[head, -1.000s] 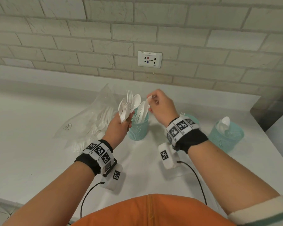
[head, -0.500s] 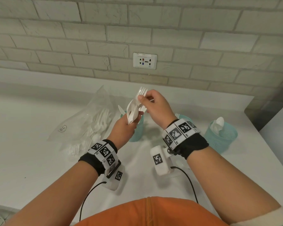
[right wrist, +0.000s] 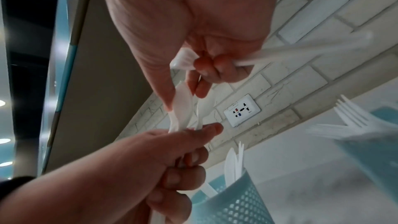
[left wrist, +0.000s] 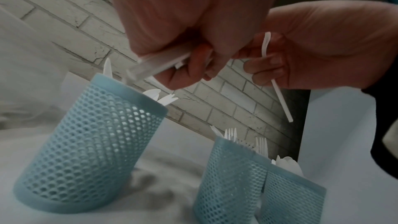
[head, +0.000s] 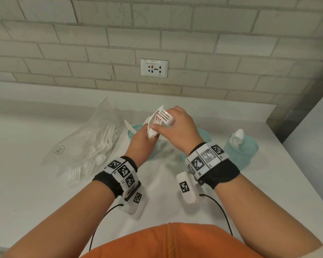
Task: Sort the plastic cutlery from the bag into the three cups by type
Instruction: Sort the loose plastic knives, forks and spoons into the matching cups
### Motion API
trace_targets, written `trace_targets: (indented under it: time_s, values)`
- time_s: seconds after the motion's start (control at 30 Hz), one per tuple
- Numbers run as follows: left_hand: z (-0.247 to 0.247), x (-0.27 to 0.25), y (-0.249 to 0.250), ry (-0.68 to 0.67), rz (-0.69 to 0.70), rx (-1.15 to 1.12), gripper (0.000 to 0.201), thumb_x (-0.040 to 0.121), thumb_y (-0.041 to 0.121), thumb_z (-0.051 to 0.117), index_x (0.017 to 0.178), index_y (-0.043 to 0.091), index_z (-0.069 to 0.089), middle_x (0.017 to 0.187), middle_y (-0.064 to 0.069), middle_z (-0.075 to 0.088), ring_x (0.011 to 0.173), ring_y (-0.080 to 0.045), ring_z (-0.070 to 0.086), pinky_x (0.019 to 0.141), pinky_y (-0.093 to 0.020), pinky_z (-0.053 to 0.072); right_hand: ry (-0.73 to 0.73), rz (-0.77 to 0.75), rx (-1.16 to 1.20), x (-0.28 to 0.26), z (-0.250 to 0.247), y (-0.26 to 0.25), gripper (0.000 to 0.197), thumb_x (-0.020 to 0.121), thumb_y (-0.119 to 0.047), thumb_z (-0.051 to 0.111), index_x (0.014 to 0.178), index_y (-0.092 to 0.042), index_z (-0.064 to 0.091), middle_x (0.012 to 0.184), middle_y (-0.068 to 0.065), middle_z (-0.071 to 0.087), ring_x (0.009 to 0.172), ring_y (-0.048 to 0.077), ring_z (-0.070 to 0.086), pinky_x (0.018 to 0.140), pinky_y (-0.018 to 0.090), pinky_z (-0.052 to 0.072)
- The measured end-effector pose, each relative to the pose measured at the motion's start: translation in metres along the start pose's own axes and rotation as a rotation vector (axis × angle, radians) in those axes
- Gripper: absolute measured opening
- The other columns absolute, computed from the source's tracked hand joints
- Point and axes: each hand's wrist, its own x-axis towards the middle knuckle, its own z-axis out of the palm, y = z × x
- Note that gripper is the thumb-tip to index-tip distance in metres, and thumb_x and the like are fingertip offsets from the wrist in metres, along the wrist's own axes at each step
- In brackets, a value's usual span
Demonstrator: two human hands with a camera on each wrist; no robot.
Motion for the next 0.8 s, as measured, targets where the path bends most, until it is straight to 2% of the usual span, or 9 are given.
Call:
trace_targets:
  time_s: [0.07,0.13,0.23,0.3,0.47,0.57,0.6,0.7,0.8]
  values:
    - [0.004,-0.001,0.001,-0.031,0.011,-0.015,0.031,0.091,0.027,0.059,0.119,0.016,0.056,0.103,0.004,0.064,0.094,-0.012,0.059,0.076,-0.022,0.039,0.044,-0.013,0.003,-0.001,-0.003,0.007,0.013,0.08,-0.022,0.067,0.078,-0.022,0.055,0.079,-0.007,0.052,0.073,0.012,0.051,0.065,0.025,0.038]
    - [0.006,-0.002,0.002,-0.078,0.005,-0.026,0.027,0.088,0.033,0.062,0.111,0.02,0.056,0.093,0.005,0.064,0.084,-0.01,0.059,0.07,-0.022,0.042,0.057,0.016,0.012,-0.003,-0.008,0.011,0.012,0.083,-0.023,0.064,0.079,-0.027,0.054,0.075,-0.008,0.059,0.074,0.014,0.056,0.066,0.028,0.045]
    - [0.01,-0.002,0.004,-0.147,0.009,-0.062,0.017,0.089,0.037,0.061,0.1,0.025,0.056,0.076,0.015,0.058,0.069,-0.004,0.053,0.063,-0.019,0.037,0.082,0.037,-0.021,-0.005,-0.016,0.017,0.008,0.088,-0.028,0.06,0.086,-0.03,0.052,0.08,-0.007,0.062,0.075,0.015,0.059,0.069,0.032,0.049]
    - [0.014,0.001,0.005,-0.162,-0.021,-0.07,0.012,0.09,0.036,0.059,0.088,0.026,0.053,0.068,0.015,0.052,0.062,-0.003,0.048,0.061,-0.02,0.035,0.143,0.028,-0.048,-0.003,-0.024,0.019,0.005,0.091,-0.028,0.057,0.089,-0.028,0.052,0.088,-0.006,0.058,0.078,0.015,0.056,0.072,0.033,0.048]
    - [0.02,0.006,0.004,-0.163,-0.074,-0.08,0.014,0.093,0.032,0.056,0.093,0.019,0.054,0.078,0.01,0.054,0.073,-0.007,0.051,0.067,-0.017,0.037,0.344,0.029,0.044,0.004,-0.062,0.013,0.011,0.093,-0.017,0.053,0.091,-0.027,0.05,0.077,-0.016,0.056,0.07,0.006,0.053,0.067,0.03,0.044]
    - [0.021,0.008,0.004,-0.147,-0.143,-0.157,0.012,0.093,0.019,0.051,0.105,0.018,0.052,0.095,0.008,0.056,0.085,-0.01,0.05,0.072,-0.023,0.035,0.466,0.001,-0.01,0.01,-0.09,0.018,0.016,0.09,-0.011,0.052,0.091,-0.027,0.054,0.084,-0.015,0.061,0.082,0.012,0.059,0.071,0.03,0.046]
    - [0.023,0.008,0.004,-0.154,-0.181,-0.216,0.019,0.091,0.017,0.05,0.11,0.018,0.052,0.096,0.006,0.055,0.082,-0.011,0.049,0.071,-0.024,0.035,0.459,0.008,-0.07,0.011,-0.095,0.023,0.017,0.089,-0.011,0.051,0.092,-0.027,0.054,0.089,-0.012,0.062,0.085,0.015,0.059,0.072,0.033,0.047]
    - [0.023,0.006,0.008,-0.213,-0.245,-0.371,0.043,0.071,0.024,0.043,0.113,0.018,0.048,0.077,0.002,0.042,0.064,-0.013,0.037,0.056,-0.025,0.031,0.301,0.05,-0.441,0.007,-0.096,0.042,0.018,0.09,-0.011,0.048,0.1,-0.025,0.053,0.102,-0.003,0.061,0.086,0.024,0.058,0.066,0.032,0.039]
    - [0.025,0.005,0.011,-0.287,-0.206,-0.386,0.034,0.07,0.023,0.04,0.103,0.023,0.046,0.079,0.004,0.036,0.065,-0.011,0.033,0.058,-0.024,0.031,0.112,0.064,-0.655,-0.003,-0.081,0.063,0.021,0.089,-0.013,0.047,0.104,-0.026,0.055,0.106,0.001,0.056,0.084,0.029,0.06,0.067,0.032,0.041]
